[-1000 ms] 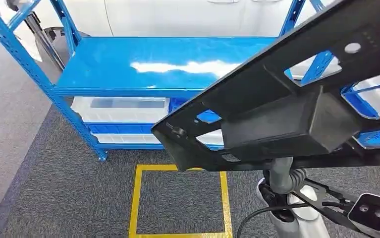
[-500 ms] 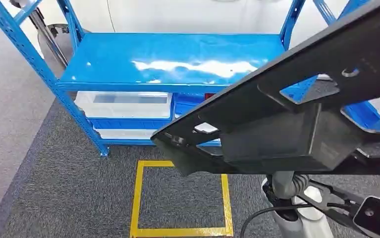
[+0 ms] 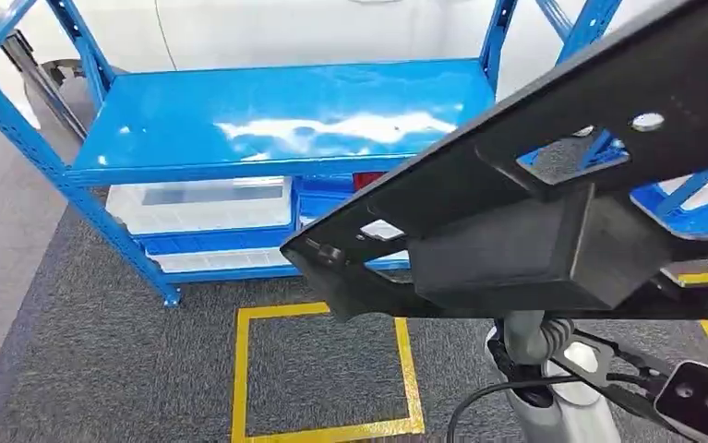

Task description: Take the parts from the cabinet and place them on the table.

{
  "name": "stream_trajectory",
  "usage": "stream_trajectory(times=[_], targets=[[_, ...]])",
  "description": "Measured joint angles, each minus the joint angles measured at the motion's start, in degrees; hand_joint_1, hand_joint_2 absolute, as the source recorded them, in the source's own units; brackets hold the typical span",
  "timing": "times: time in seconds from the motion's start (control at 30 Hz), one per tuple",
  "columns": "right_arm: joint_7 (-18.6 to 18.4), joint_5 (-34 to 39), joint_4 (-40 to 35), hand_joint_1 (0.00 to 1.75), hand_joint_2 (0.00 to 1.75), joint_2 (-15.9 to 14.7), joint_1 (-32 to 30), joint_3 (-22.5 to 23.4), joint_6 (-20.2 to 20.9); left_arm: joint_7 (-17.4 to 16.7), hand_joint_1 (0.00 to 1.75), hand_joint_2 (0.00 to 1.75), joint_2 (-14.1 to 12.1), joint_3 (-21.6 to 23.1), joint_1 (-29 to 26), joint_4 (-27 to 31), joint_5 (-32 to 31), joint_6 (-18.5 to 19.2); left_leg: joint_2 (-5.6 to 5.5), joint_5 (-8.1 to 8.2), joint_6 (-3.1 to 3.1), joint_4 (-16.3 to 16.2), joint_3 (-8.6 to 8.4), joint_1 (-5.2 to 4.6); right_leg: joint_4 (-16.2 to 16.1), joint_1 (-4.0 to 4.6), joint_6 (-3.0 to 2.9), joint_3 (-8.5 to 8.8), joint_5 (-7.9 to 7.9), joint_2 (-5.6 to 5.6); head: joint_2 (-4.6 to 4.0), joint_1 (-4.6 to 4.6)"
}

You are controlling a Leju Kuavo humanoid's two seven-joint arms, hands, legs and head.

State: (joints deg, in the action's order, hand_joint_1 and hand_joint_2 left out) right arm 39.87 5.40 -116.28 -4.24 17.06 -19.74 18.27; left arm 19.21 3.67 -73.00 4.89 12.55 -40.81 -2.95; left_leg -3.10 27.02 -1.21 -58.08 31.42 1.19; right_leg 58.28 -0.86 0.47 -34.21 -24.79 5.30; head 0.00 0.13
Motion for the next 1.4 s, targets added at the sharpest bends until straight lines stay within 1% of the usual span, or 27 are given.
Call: stream_trajectory(times=[0.07,0.1,0.13,0.2,0.27,0.3,0.37,0.4,0.43,0.47,0.57,0.6,0.63,0.7,0.77,0.83,0.9,0.93,0.97,1.07,1.1,1.13,1.17,1.2,1.27,1.33,1.4], targets=[[0.0,0.0,-0.2,1.75,1.75,0.0,-0.1,0.0,-0.2,-0.3,0.0,1.75,0.0,0.0,0.1,0.0,0.0,-0.4,0.92,-0.26,0.68,0.1,0.04,-0.19,-0.3,-0.04,0.84,-0.19,0.42,1.03,0.0,-0.04],[0.0,-0.2,-0.4,1.75,1.75,-0.1,-0.3,0.0,-0.2,-0.3,0.0,1.75,0.1,0.0,0.2,0.0,-0.1,-0.7,1.73,-0.7,1.35,0.7,-0.05,0.41,0.0,-0.17,1.0,-0.31,0.06,0.25,0.0,0.02],[0.0,-0.6,-0.8,1.75,1.75,-0.3,-0.3,0.0,-0.3,-0.5,0.0,1.75,0.1,0.0,0.3,0.0,-0.4,-1.2,2.29,-0.84,1.75,0.8,-0.05,0.23,1.8,0.25,1.12,-1.16,-1.41,-2.55,0.0,0.29],[0.0,-1.6,-0.9,1.75,1.75,-0.3,-0.7,-0.4,-0.8,-0.6,0.0,1.75,0.1,0.0,0.2,0.0,-0.5,-2.2,3.64,-0.88,2.18,0.8,0.15,-0.08,10.3,0.07,1.42,-5.16,-5.95,-4.41,0.0,0.59],[0.0,-2.9,-1.1,1.75,1.75,-0.3,-2.5,-0.9,-1.5,-0.9,0.0,1.75,0.1,0.0,0.1,0.0,-0.8,-4.2,4.97,-0.88,2.25,0.7,0.32,-0.29,17.9,0.03,1.6,-8.67,-8.36,-4.71,0.0,0.63],[0.0,-3.5,-1.3,1.75,1.75,-0.3,-3.5,-1.4,-2.0,-1.3,0.0,1.75,0.1,0.0,0.1,0.0,-1.1,-5.5,5.66,-0.87,2.26,0.7,0.33,-0.37,17.8,0.03,1.56,-8.56,-7.57,-4.76,0.0,0.59],[0.0,-3.8,-1.8,1.75,1.75,-0.3,-4.5,-2.0,-2.9,-1.3,0.0,1.75,0.1,0.0,0.1,0.0,-1.4,-6.7,6.78,-0.76,2.25,0.6,0.3,-0.51,11.0,0.1,1.22,-4.86,-3.78,-5.33,0.0,0.59],[0.0,-3.9,-2.2,1.75,1.75,-0.3,-4.9,-2.2,-3.4,-1.1,0.0,1.75,0.1,0.0,0.1,0.0,-1.6,-6.8,7.39,-0.65,2.11,0.5,0.22,-0.64,4.1,0.31,0.73,-1.07,-1.1,-6.82,0.0,0.63],[0.0,-4.0,-2.7,1.75,1.75,-0.3,-5.0,-2.3,-3.7,-0.8,0.0,1.75,0.1,0.0,0.1,0.0,-1.7,-6.8,7.9,-0.55,1.96,0.5,0.11,-0.77,0.1,0.79,0.11,0.91,-1.18,-9.98,0.0,0.59],[0.0,-4.0,-3.0,1.75,1.75,-0.3,-5.0,-2.4,-3.9,-0.8,0.0,1.75,0.1,0.0,0.0,0.0,-1.7,-6.8,8.25,-0.38,1.67,0.4,0.15,-1.21,0.0,1.18,-0.31,0.91,-1.15,-10.41,0.0,0.52],[0.0,-4.0,-3.7,1.75,1.75,-0.4,-5.7,-2.6,-4.1,-0.6,0.0,1.75,-0.1,0.0,0.1,0.0,-1.7,-6.8,9.87,-0.36,0.95,0.7,-0.25,-1.14,-0.1,1.31,-0.85,0.47,-0.85,-8.14,0.0,0.52],[0.0,-4.0,-3.8,1.75,1.75,-0.4,-5.9,-2.7,-4.1,-0.5,0.0,1.75,-0.1,0.0,0.2,0.0,-1.7,-6.8,10.71,-0.2,0.44,0.7,-0.47,-1.34,-0.8,0.85,-1.44,0.53,-0.42,-7.19,0.0,0.57],[0.0,-4.0,-4.1,1.75,1.75,-0.4,-5.9,-2.8,-4.1,-0.5,0.0,1.75,-0.4,0.0,0.3,0.0,-1.8,-6.8,7.66,1.31,0.02,-0.8,0.17,-0.87,-1.0,0.53,-1.76,0.65,-0.05,-6.57,0.0,0.52],[0.0,-4.0,-4.2,1.75,1.75,-0.4,-5.9,-3.0,-4.0,-0.4,0.0,1.75,-0.3,0.0,0.0,0.0,-1.9,-7.1,4.52,5.75,-0.24,-7.9,3.1,-0.6,-1.0,0.41,-2.11,0.45,0.18,-5.53,0.0,0.37],[0.0,-4.2,-4.4,1.75,1.75,-0.4,-6.4,-3.0,-4.2,0.1,0.0,1.75,-0.5,0.0,-0.4,0.0,-2.5,-7.2,3.61,9.1,-0.43,-17.0,7.21,-0.55,-0.9,0.49,-2.19,0.22,0.32,-3.87,0.0,0.35],[0.0,-5.0,-5.4,1.75,1.75,-0.4,-7.2,-3.0,-5.0,0.3,0.0,1.75,-0.9,0.1,-0.6,0.0,-3.0,-5.7,3.55,7.22,-0.38,-16.4,7.11,-0.55,-0.8,0.49,-2.07,0.24,0.4,-2.35,0.0,0.37],[0.0,-4.7,-6.8,1.75,1.75,-0.4,-7.4,-3.0,-5.6,0.2,0.0,1.75,-1.4,0.2,-0.5,0.0,-3.2,-4.8,2.4,1.25,-0.1,-6.1,2.29,-0.37,-0.4,0.47,-1.9,0.28,0.39,-0.68,0.0,0.35],[0.0,-4.3,-7.4,1.75,1.75,-0.4,-7.4,-3.0,-5.7,0.2,0.0,1.75,-1.7,0.2,-0.5,0.0,-3.2,-4.5,-0.89,-0.29,0.13,-1.1,0.18,-0.03,-0.3,0.39,-1.61,0.12,0.33,0.02,0.0,0.35],[0.0,-3.9,-7.7,1.75,1.75,-0.4,-7.3,-2.9,-5.7,0.1,0.0,1.75,-1.9,0.2,-0.5,0.0,-3.3,-4.1,-2.6,0.41,0.17,-0.1,-0.23,0.08,0.0,0.73,-1.23,-0.21,0.41,0.6,0.0,0.39],[0.0,-2.6,-8.7,1.75,1.75,-0.4,-7.8,-1.9,-4.5,-0.1,0.0,1.75,-2.4,0.2,-0.4,0.1,-3.3,-3.6,-0.88,0.25,0.88,-0.1,-0.24,-0.47,-0.2,0.15,0.03,-0.96,1.05,2.62,0.0,0.39],[0.0,-2.4,-9.0,1.75,1.75,-0.4,-8.1,-1.4,-4.0,0.0,0.0,1.75,-2.6,0.2,-0.3,0.1,-3.4,-3.3,-0.16,-0.15,1.43,0.4,-0.33,0.03,-0.2,0.35,0.48,-1.16,1.23,3.28,0.0,0.39],[0.0,-2.2,-9.3,1.75,1.75,-0.4,-8.5,-0.9,-3.5,0.2,0.0,1.75,-2.6,0.2,-0.1,0.1,-3.7,-2.9,0.86,-0.49,1.87,0.7,-0.33,0.15,0.3,0.24,0.5,-1.28,0.79,1.75,0.0,0.35],[0.0,-2.2,-9.6,1.75,1.75,-0.4,-8.5,-0.2,-2.8,0.6,0.0,1.75,-2.7,0.2,-0.1,0.1,-4.1,-2.3,1.56,-0.58,2.36,0.8,-0.25,0.03,2.6,0.64,0.69,-2.44,-1.16,-1.78,0.0,1.25],[0.0,-2.4,-9.6,1.75,1.75,-0.4,-8.7,0.4,-2.6,0.7,0.0,1.75,-2.8,0.3,-0.3,0.1,-4.5,-1.9,2.45,-0.56,2.48,0.8,-0.17,-0.18,7.0,0.56,1.0,-4.38,-3.71,-3.64,0.0,1.31],[0.0,-3.2,-9.6,1.75,1.75,-0.4,-9.3,1.2,-2.5,0.7,0.0,1.75,-3.0,0.6,-0.5,0.1,-4.9,-1.3,4.25,-0.5,2.57,0.7,0.0,-0.51,16.2,0.22,1.37,-8.57,-7.61,-4.71,0.0,1.36],[0.0,-3.8,-9.6,1.75,1.75,-0.5,-9.1,1.4,-2.7,0.4,0.0,1.75,-3.1,0.6,-0.3,0.1,-5.0,-0.8,6.0,-0.49,2.55,0.6,0.14,-0.65,17.0,0.07,1.43,-8.64,-6.78,-4.97,0.0,1.33],[0.0,-4.0,-9.6,1.75,1.75,-0.9,-8.3,1.3,-3.3,0.2,0.0,1.75,-3.1,0.7,0.2,0.1,-5.1,-0.5,7.37,-0.4,2.43,0.6,0.03,-0.73,7.7,0.15,1.02,-3.21,-2.46,-5.87,0.0,1.35]])
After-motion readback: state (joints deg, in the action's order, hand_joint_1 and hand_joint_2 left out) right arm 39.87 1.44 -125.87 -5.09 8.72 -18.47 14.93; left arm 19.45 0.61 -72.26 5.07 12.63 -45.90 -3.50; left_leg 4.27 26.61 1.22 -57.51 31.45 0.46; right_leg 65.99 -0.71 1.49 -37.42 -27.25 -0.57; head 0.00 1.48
